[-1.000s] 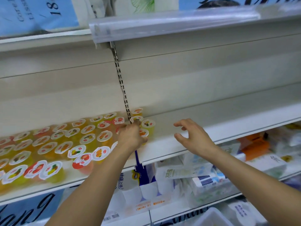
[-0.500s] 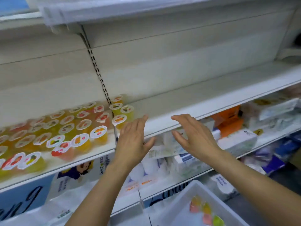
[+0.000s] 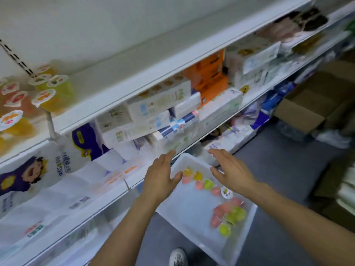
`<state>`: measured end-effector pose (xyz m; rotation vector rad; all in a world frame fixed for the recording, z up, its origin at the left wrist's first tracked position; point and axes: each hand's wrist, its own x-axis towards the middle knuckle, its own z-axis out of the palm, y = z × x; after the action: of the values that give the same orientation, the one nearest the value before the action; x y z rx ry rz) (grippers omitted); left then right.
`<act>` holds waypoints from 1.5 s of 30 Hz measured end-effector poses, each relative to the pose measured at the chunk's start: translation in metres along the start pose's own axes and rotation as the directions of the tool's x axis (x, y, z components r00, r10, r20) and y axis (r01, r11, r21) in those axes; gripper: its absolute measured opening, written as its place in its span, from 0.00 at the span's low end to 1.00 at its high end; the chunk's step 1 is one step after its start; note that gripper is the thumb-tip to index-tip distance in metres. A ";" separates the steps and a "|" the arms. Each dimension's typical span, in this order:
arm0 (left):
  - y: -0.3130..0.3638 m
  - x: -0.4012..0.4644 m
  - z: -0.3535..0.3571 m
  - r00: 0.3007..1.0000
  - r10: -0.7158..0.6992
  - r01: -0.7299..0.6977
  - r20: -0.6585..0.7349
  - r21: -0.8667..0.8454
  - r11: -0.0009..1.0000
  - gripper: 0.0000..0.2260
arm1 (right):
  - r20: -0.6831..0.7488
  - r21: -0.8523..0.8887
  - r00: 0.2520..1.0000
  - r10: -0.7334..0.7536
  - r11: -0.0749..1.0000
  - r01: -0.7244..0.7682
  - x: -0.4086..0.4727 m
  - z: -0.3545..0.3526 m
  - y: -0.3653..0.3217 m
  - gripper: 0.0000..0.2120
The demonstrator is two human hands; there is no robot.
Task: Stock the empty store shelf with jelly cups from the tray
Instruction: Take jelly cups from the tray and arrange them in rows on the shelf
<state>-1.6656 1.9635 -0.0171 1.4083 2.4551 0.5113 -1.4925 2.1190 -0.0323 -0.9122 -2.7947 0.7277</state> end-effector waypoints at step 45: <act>-0.033 -0.003 0.201 0.885 -0.241 0.431 0.398 -0.505 0.748 0.21 | 0.283 0.535 0.783 0.553 0.587 -0.608 -0.014 0.154 0.081 0.10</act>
<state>-1.6104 1.9800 -0.2129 0.6985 1.9781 0.7990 -1.4763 2.1054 -0.2054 -1.6673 -2.0016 1.6561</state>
